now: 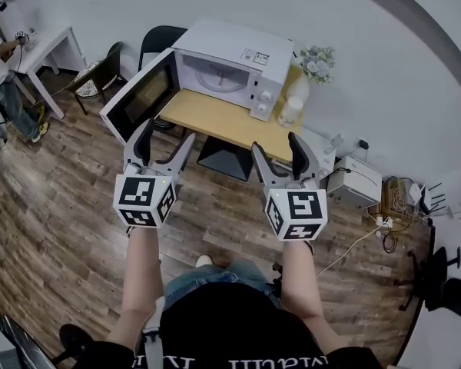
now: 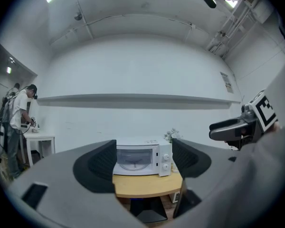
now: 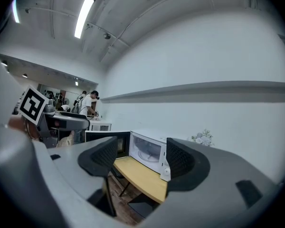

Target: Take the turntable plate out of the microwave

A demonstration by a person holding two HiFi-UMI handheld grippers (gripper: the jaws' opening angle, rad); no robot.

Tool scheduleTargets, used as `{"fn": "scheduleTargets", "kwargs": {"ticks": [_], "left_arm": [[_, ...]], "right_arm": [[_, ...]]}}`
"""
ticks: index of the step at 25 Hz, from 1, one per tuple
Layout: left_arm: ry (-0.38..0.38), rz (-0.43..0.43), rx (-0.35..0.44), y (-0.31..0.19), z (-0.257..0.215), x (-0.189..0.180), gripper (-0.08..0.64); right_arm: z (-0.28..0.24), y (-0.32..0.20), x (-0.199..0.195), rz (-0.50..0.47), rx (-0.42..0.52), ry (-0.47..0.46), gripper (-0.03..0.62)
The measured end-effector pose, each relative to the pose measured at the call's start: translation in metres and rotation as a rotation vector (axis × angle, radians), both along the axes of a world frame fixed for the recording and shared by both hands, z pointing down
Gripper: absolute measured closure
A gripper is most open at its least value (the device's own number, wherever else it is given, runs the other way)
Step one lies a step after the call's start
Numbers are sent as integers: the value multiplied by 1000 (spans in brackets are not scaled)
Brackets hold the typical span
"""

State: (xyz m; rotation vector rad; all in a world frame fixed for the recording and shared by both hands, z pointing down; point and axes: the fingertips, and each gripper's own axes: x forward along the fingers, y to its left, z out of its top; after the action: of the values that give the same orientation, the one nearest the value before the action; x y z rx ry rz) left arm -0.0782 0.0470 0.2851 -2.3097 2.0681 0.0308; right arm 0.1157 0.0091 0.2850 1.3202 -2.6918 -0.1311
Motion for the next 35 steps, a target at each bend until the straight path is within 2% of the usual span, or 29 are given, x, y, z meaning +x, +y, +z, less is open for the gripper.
{"fn": "scheduleTargets", "kwargs": {"ticks": [9, 15, 19, 24, 29, 35], "left_arm": [[-9, 48, -24, -42, 15, -13, 195], [-33, 74, -61, -71, 31, -17, 195], [-14, 83, -70, -99, 37, -28, 195], [-6, 111, -104, -149, 51, -45, 195], [39, 155, -142, -212, 60, -61, 195], [51, 201, -223, -281, 87, -75, 202]], "right_arm": [[14, -30, -22, 35, -26, 37, 262], [24, -56, -27, 66, -37, 48, 296], [31, -84, -40, 71, -40, 50, 316], [42, -130, -65, 75, -56, 41, 316], [49, -184, -91, 79, -91, 10, 316], [72, -248, -118, 94, -141, 17, 325]]}}
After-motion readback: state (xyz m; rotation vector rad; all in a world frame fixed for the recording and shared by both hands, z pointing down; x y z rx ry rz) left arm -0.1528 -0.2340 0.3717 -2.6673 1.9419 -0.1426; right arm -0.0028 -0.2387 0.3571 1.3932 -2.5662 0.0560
